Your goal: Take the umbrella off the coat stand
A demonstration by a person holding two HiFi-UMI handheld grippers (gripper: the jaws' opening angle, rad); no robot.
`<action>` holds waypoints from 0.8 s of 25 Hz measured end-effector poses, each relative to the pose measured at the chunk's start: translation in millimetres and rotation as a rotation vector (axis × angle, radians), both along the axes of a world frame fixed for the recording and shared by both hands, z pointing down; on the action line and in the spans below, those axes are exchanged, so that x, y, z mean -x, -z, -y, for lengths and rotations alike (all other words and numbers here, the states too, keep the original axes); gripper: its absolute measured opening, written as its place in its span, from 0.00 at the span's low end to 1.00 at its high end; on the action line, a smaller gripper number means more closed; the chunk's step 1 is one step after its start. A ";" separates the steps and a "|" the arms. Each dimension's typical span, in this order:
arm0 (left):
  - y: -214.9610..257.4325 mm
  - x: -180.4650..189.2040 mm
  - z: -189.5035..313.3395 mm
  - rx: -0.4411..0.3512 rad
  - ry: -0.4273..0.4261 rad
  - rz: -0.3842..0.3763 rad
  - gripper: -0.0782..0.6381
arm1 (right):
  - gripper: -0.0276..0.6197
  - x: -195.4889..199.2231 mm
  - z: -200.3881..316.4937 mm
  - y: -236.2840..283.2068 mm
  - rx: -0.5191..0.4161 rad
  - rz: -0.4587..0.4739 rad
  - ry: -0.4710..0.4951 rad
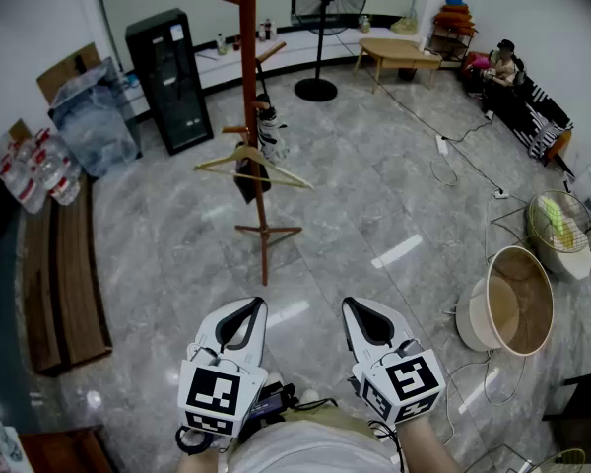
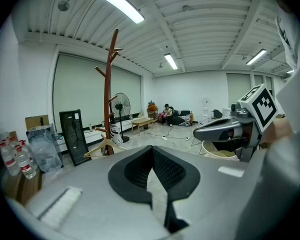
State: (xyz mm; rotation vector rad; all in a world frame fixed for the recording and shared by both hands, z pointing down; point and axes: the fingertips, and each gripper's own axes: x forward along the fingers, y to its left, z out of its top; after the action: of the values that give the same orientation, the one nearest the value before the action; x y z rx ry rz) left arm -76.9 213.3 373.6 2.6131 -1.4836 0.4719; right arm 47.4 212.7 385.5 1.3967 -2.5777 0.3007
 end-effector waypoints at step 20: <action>-2.2 -11.3 6.9 -0.016 0.002 -0.016 0.13 | 0.04 -1.4 3.6 -1.2 -0.005 0.046 0.022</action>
State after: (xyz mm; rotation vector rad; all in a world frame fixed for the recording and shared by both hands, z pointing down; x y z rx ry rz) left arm -65.5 206.5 375.9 2.6213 -1.4907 0.4404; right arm 48.7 209.1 386.7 1.3784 -2.6309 0.3267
